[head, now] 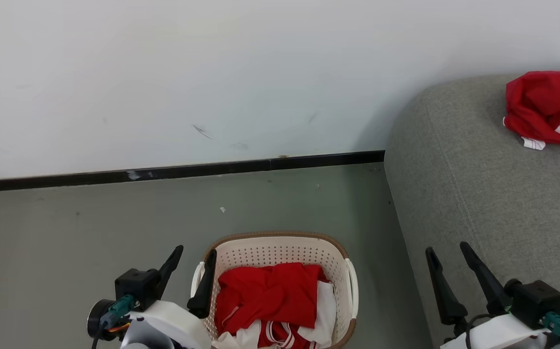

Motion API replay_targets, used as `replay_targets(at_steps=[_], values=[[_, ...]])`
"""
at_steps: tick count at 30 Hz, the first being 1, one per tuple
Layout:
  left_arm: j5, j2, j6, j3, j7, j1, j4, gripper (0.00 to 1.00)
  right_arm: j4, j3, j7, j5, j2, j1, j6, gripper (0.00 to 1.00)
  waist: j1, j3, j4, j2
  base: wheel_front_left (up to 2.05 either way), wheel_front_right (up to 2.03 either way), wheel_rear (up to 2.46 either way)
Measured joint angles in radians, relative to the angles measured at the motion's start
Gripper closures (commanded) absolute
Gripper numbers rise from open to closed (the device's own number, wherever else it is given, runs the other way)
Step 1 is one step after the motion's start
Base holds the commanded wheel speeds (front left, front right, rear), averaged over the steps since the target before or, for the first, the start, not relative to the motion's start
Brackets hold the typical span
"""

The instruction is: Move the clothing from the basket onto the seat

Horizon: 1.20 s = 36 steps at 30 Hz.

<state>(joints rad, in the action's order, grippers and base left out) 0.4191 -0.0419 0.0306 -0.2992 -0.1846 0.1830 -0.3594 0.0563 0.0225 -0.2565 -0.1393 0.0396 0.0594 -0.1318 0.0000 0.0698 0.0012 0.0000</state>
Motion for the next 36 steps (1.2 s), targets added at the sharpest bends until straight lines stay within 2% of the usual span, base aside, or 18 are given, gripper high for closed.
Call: replay_targets(at_steps=[17, 36], values=[[-0.079, -0.022, 0.000, -0.063, 0.105, 0.126, -0.009, 0.00, -0.025, 0.072, 0.000, -0.027, 0.000, -0.018, 0.000, 0.00, 0.0000, 0.120, -0.045, 0.0000, 0.00, 0.00, 0.00], [-0.176, -0.055, -0.001, -0.131, 0.220, 0.248, -0.111, 0.00, -0.050, 0.103, 0.000, -0.059, 0.001, -0.135, 0.000, 0.00, 0.0000, 0.285, -0.098, 0.0000, 0.00, 0.00, 0.00]])
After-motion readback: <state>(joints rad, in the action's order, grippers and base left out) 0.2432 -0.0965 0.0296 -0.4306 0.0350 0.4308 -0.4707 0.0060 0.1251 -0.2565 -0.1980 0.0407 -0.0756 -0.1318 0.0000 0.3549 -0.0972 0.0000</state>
